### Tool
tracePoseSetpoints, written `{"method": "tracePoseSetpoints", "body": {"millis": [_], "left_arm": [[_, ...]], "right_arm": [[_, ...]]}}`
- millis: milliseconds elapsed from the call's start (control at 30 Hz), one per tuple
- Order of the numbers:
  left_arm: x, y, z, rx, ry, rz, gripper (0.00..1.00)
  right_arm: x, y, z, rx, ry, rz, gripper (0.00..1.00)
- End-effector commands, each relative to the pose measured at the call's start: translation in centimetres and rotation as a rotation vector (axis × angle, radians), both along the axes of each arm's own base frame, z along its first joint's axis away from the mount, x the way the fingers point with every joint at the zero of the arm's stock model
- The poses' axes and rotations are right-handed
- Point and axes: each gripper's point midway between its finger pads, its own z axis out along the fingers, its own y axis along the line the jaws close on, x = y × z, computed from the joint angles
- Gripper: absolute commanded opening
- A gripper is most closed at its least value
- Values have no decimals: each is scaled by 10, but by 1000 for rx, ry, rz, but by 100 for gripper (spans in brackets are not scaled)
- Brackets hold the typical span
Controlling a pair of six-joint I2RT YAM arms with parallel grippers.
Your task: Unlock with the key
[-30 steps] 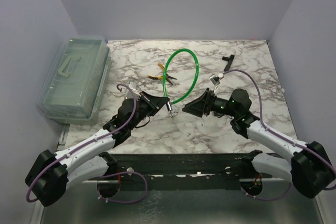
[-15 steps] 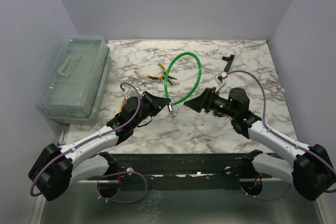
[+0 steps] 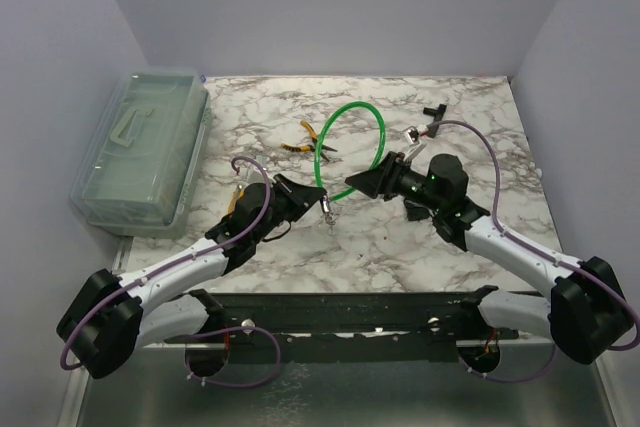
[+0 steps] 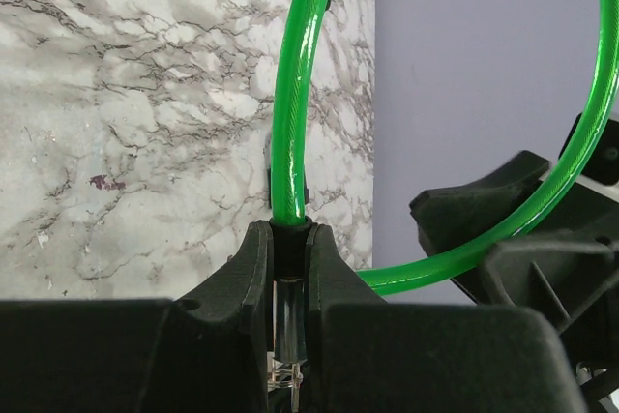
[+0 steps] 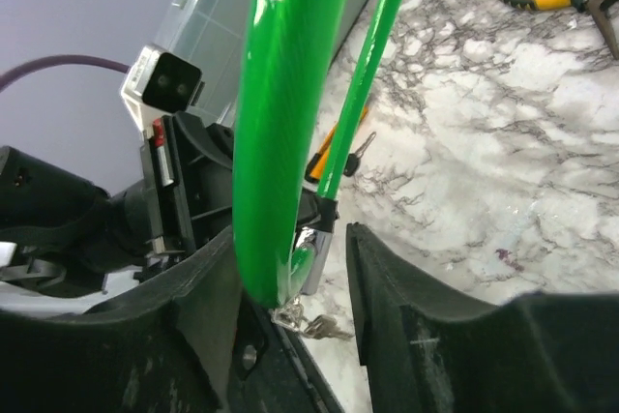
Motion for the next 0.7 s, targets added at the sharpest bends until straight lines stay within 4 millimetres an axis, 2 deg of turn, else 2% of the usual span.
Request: {"method": "tracePoseSetpoints", "body": {"millis": [0, 133, 200, 233, 300, 367, 433, 533, 667], "left_arm": [[5, -10, 38, -79, -80, -26, 0], [4, -10, 37, -68, -88, -29, 0], [2, -9, 37, -61, -97, -35, 3], [1, -8, 37, -58, -101, -38, 11], [-1, -7, 37, -50, -114, -46, 35], [-5, -4, 36, -46, -123, -49, 55], [-8, -1, 36, -47, -134, -50, 68], [-13, 2, 39, -46, -159, -61, 77], [-17, 6, 36, -52, -152, -58, 79]], "right_arm": [[11, 9, 11, 5, -12, -17, 38], [12, 13, 15, -1, -11, -15, 2], [12, 11, 16, 3, -1, -28, 1], [12, 10, 18, 7, -3, -34, 1], [11, 9, 25, 21, -9, -37, 1], [9, 9, 32, 38, -10, -37, 1], [7, 10, 38, 55, -13, -31, 1], [5, 12, 45, 79, -11, -14, 1], [0, 14, 52, 104, -13, 10, 1]]}}
